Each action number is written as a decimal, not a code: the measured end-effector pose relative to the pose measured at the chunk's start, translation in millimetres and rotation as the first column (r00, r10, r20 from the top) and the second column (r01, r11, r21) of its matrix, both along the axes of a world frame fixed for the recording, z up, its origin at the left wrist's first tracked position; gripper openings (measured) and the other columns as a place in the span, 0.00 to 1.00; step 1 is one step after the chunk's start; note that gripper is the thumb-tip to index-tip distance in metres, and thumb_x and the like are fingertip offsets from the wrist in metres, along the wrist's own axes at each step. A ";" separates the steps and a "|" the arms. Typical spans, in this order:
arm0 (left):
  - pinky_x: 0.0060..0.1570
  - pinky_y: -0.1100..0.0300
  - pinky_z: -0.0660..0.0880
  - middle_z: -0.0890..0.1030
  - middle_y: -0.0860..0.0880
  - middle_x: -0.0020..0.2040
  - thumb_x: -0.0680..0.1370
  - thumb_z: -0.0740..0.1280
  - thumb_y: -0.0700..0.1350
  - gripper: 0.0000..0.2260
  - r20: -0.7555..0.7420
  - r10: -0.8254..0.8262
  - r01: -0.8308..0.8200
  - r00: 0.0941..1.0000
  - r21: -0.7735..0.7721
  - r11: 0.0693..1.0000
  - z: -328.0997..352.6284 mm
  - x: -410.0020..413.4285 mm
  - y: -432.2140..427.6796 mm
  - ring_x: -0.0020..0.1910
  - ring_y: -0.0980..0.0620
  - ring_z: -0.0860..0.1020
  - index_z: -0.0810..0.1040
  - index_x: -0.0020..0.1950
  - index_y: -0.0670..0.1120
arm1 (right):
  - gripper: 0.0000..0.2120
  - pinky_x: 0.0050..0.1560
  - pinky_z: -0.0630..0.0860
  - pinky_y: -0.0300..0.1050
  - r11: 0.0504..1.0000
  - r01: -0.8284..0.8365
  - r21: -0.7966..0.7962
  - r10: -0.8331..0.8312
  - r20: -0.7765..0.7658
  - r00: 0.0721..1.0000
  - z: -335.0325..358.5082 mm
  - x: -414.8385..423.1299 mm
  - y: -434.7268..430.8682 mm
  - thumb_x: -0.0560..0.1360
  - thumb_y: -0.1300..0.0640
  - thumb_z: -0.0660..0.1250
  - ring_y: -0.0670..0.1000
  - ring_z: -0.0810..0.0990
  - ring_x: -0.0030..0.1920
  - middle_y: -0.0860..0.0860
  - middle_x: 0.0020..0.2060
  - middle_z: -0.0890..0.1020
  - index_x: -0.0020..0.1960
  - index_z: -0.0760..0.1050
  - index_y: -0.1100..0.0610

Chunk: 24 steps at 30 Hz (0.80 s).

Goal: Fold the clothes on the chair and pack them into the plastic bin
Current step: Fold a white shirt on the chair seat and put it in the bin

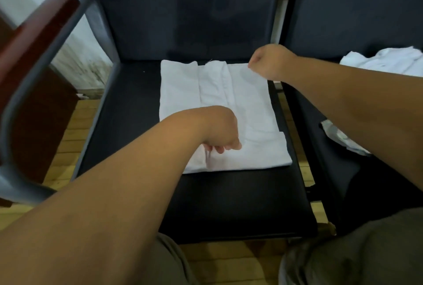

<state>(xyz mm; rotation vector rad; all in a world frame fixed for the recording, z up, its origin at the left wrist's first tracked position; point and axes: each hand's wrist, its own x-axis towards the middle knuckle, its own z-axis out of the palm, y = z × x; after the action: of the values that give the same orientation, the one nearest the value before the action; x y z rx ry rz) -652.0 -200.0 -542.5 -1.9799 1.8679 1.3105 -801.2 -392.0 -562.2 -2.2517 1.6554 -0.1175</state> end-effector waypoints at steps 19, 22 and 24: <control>0.41 0.63 0.72 0.78 0.56 0.51 0.80 0.73 0.47 0.07 0.077 -0.529 0.533 0.845 -0.175 0.828 -29.1 -96.4 -18.3 0.50 0.55 0.77 0.82 0.57 0.55 | 0.13 0.65 0.79 0.46 0.995 0.085 0.047 -0.095 0.295 0.951 -46.4 -41.3 -34.2 0.81 0.63 0.69 0.52 0.81 0.59 0.49 0.59 0.81 0.61 0.83 0.50; 0.43 0.60 0.74 0.77 0.55 0.50 0.80 0.73 0.46 0.05 0.047 -0.538 0.532 0.842 -0.245 0.811 -29.0 -89.6 -16.6 0.48 0.54 0.77 0.83 0.55 0.53 | 0.10 0.59 0.82 0.50 0.996 0.085 -0.015 -0.078 0.253 0.964 -43.5 -35.6 -29.8 0.83 0.61 0.66 0.54 0.82 0.56 0.51 0.58 0.82 0.56 0.84 0.50; 0.48 0.56 0.77 0.74 0.54 0.51 0.79 0.74 0.46 0.04 -0.019 -0.521 0.491 0.853 -0.305 0.816 -24.1 -82.1 -15.8 0.48 0.53 0.77 0.83 0.54 0.53 | 0.09 0.57 0.82 0.48 0.996 0.087 -0.031 -0.076 0.264 0.961 -42.2 -32.5 -27.2 0.83 0.60 0.65 0.52 0.82 0.55 0.50 0.56 0.82 0.53 0.82 0.49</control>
<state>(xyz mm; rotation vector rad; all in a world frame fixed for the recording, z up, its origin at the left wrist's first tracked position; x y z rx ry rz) -734.1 -215.8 -566.6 -1.3593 2.5275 1.0353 -833.6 -419.2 -604.4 -2.0903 1.6147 -0.4557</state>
